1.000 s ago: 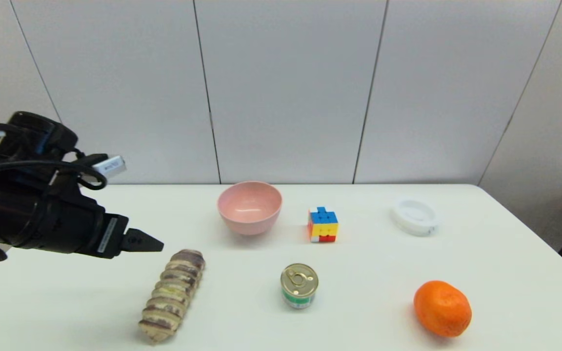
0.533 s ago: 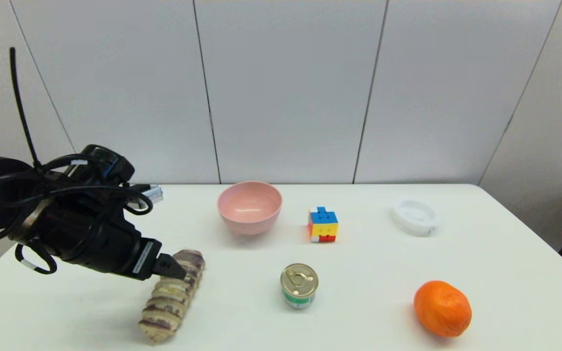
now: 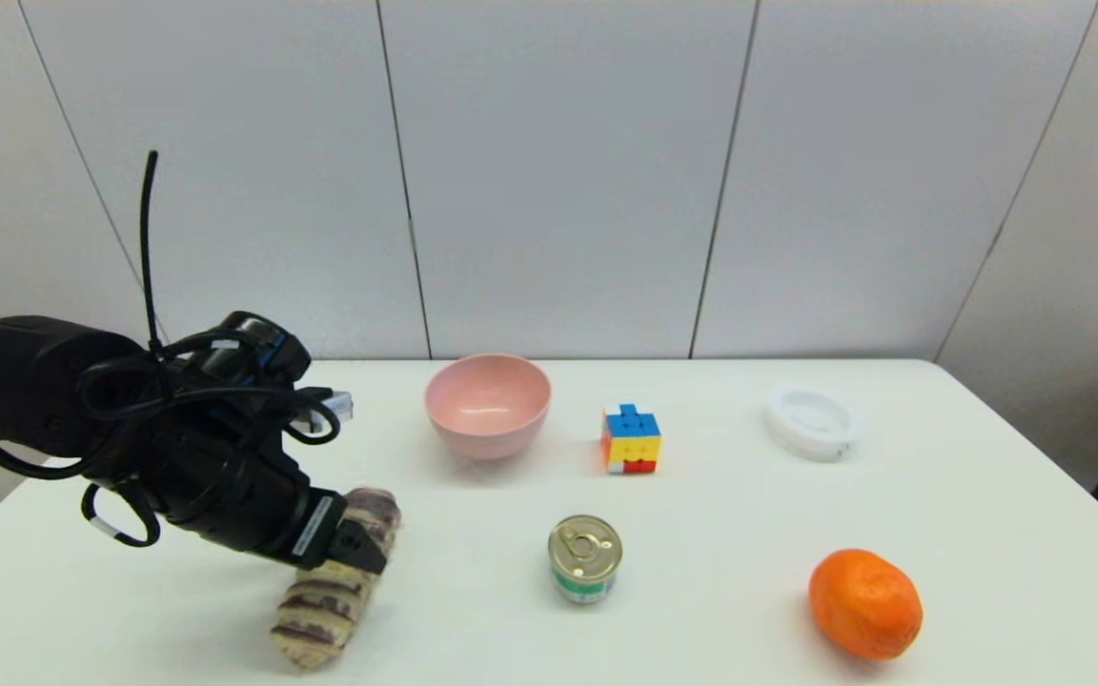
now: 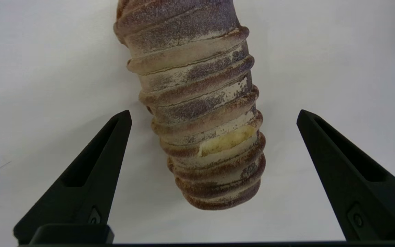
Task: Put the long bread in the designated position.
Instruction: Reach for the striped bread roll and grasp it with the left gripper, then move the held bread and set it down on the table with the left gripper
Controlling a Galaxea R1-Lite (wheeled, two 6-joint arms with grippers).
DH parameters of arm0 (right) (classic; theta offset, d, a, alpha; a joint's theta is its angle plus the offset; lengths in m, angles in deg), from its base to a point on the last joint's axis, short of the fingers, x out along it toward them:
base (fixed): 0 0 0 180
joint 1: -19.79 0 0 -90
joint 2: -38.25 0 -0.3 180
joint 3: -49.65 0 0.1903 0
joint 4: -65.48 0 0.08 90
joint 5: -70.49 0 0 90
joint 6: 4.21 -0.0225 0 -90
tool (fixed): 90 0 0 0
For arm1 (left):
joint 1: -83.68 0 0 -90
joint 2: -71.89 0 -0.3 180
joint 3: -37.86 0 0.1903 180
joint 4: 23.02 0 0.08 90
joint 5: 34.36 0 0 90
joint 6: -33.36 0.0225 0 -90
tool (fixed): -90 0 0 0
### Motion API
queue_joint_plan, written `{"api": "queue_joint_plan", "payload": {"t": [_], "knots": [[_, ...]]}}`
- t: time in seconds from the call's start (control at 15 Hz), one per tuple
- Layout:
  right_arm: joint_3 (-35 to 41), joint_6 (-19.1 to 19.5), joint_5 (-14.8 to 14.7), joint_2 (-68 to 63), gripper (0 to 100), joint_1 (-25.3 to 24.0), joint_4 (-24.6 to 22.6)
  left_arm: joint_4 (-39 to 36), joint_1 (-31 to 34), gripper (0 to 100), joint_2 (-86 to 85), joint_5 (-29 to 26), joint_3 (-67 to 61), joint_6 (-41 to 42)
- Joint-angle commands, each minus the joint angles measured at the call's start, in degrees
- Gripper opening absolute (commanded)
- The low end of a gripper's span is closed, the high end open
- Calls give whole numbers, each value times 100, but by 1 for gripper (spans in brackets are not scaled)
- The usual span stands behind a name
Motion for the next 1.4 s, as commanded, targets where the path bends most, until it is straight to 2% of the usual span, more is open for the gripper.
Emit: {"api": "queue_joint_plan", "payload": {"t": [0.07, 0.27, 0.33, 0.93, 1.27, 1.4], "knots": [[0, -6, 3, -7, 100, -4, -1, 8, -179, 100, 184, 4, 9, -186], [0, 3, 3, -7, 100, -4, -1, 8, -293, 100, 237, 302, 9, -212], [0, 3, 3, -7, 100, -4, -1, 8, -354, 0, 246, 513, 9, -238], [0, 3, 3, -7, 100, -4, -1, -256, -416, 0, 176, 522, 114, -238], [0, -6, 3, -7, 100, -4, -1, -256, -381, 0, 9, 548, 589, -212], [0, -6, 3, -7, 100, -4, -1, -239, -310, 0, -35, 759, 905, -194]]}}
